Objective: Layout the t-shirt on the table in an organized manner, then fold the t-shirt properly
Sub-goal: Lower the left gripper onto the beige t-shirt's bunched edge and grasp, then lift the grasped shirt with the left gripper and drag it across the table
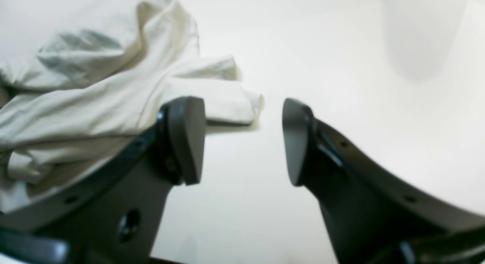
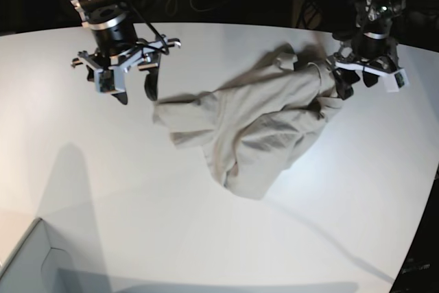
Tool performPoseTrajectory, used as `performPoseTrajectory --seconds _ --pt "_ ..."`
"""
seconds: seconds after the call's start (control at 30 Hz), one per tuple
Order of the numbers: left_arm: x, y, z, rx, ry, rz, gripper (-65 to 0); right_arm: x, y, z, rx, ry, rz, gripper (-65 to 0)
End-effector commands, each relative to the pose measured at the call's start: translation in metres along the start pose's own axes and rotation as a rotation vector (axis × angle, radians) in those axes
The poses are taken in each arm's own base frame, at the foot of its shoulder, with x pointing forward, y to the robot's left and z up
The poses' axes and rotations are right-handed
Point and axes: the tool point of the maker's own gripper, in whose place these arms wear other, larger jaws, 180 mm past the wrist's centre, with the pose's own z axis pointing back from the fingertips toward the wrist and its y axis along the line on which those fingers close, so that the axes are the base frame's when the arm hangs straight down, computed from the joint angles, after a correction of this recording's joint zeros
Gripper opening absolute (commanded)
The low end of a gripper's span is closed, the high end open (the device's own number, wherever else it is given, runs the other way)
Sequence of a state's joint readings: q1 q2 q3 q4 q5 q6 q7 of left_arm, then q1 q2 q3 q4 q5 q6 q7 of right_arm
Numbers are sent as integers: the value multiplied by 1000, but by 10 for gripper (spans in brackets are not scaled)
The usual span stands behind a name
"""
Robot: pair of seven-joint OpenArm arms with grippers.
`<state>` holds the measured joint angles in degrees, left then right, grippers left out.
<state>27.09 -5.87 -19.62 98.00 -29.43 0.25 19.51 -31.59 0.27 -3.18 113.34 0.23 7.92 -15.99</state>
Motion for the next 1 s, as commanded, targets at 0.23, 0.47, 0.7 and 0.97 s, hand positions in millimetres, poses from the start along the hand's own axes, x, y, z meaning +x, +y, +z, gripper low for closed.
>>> performPoseTrajectory --seconds 0.23,0.47,0.7,0.97 --pt "9 -1 -19 -3 -32 39 -242 -2 2 -6 21 -11 11 -319" --pt "6 -12 -36 -26 -16 46 -264 -3 1 -7 19 -7 13 -319" --pt "-16 -23 -53 -43 48 54 -472 -3 1 -7 18 -9 14 -319" --pt "51 -57 -37 -136 -129 28 -650 2 -2 -10 11 -22 19 -319"
